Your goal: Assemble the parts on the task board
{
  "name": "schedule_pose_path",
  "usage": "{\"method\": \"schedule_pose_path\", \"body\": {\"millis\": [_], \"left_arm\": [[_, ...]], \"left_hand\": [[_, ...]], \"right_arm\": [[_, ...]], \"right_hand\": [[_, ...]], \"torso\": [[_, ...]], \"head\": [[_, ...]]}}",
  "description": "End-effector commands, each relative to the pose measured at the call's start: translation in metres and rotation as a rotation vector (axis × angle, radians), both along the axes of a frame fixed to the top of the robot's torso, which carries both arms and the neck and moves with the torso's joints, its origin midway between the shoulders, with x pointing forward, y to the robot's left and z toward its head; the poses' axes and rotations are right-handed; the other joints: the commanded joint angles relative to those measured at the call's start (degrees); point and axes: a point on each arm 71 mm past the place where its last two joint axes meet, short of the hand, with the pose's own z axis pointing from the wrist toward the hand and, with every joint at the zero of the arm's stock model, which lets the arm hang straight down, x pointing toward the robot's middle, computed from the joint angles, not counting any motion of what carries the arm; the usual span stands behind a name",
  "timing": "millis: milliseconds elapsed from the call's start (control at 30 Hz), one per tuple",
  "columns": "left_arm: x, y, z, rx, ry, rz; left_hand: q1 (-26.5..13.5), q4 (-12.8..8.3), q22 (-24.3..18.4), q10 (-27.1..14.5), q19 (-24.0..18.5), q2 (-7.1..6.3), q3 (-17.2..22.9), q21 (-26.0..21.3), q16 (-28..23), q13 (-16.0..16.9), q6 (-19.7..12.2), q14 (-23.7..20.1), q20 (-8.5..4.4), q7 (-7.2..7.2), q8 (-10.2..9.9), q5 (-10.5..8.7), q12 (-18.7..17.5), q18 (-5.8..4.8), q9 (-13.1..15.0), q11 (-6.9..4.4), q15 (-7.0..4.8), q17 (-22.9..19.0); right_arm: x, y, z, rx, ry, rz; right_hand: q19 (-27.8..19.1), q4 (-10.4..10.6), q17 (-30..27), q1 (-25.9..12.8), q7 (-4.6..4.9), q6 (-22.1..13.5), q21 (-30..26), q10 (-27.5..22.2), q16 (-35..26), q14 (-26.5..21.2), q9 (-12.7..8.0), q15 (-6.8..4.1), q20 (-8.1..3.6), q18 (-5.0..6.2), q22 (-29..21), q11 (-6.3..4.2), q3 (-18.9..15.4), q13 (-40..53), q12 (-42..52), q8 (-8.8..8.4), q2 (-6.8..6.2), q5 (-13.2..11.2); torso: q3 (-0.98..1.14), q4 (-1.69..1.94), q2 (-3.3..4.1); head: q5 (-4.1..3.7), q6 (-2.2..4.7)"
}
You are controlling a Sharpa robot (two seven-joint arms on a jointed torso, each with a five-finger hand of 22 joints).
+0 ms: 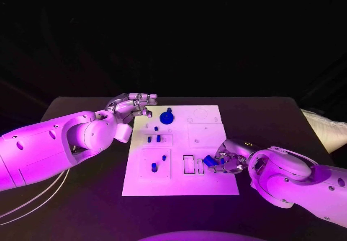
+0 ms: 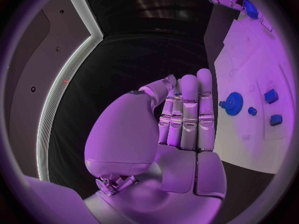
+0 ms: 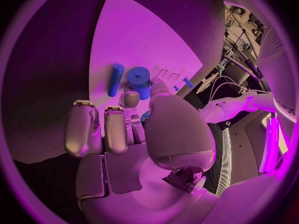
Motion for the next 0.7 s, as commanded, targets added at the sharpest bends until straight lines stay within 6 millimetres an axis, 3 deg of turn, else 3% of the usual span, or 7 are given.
{"method": "schedule_pose_path", "body": {"millis": [33, 467, 700], "left_arm": [[-0.001, -0.002, 0.001, -0.007, -0.005, -0.021], [-0.001, 0.000, 0.001, -0.005, -0.004, -0.021], [-0.001, 0.000, 0.000, -0.003, -0.003, -0.022]], "left_hand": [[-0.15, 0.03, -0.10, -0.36, -0.38, 0.65, -0.27, -0.29, -0.22, 0.10, -0.29, -0.53, 0.21, 0.02, -0.10, 0.20, 0.23, 1.12, -0.09, -0.12, -0.01, -0.06], [-0.15, 0.03, -0.10, -0.36, -0.38, 0.65, -0.27, -0.29, -0.22, 0.10, -0.29, -0.53, 0.21, 0.02, -0.10, 0.20, 0.23, 1.12, -0.09, -0.12, -0.01, -0.06], [-0.15, 0.03, -0.10, -0.36, -0.38, 0.65, -0.27, -0.29, -0.22, 0.10, -0.29, -0.53, 0.21, 0.02, -0.10, 0.20, 0.23, 1.12, -0.09, -0.12, -0.01, -0.06]], "right_arm": [[-0.001, 0.002, -0.007, -0.032, 0.003, 0.004], [-0.001, 0.001, -0.005, 0.061, -0.046, -0.062], [-0.008, 0.002, 0.005, 0.166, -0.081, -0.081]], "right_hand": [[0.01, 0.45, 0.09, 0.54, -0.12, -0.16, 0.23, 0.00, 0.27, 3.49, -0.05, -0.35, 0.13, -0.60, 0.13, 0.01, -0.16, 0.64, 0.56, 0.43, 0.87, 0.71], [0.46, 0.77, 1.30, 2.24, -1.00, 2.10, 1.09, 2.14, 1.28, 3.71, 0.94, -0.93, -0.35, -0.80, 1.45, -0.76, -0.22, 5.16, 3.44, 1.97, 4.31, 3.94], [0.60, 0.89, 1.69, 2.35, -1.21, 2.51, 1.33, 2.61, 1.59, 3.77, 1.23, -1.13, -0.57, -0.86, 1.81, -0.96, -0.39, 6.00, 3.86, 2.14, 4.83, 5.03]], "torso": [[-0.01, -0.01, -0.02], [-0.02, -0.01, -0.09], [-0.04, -0.02, -0.12]], "head": [[0.11, -0.13], [0.11, -0.26], [0.20, -0.11]]}}
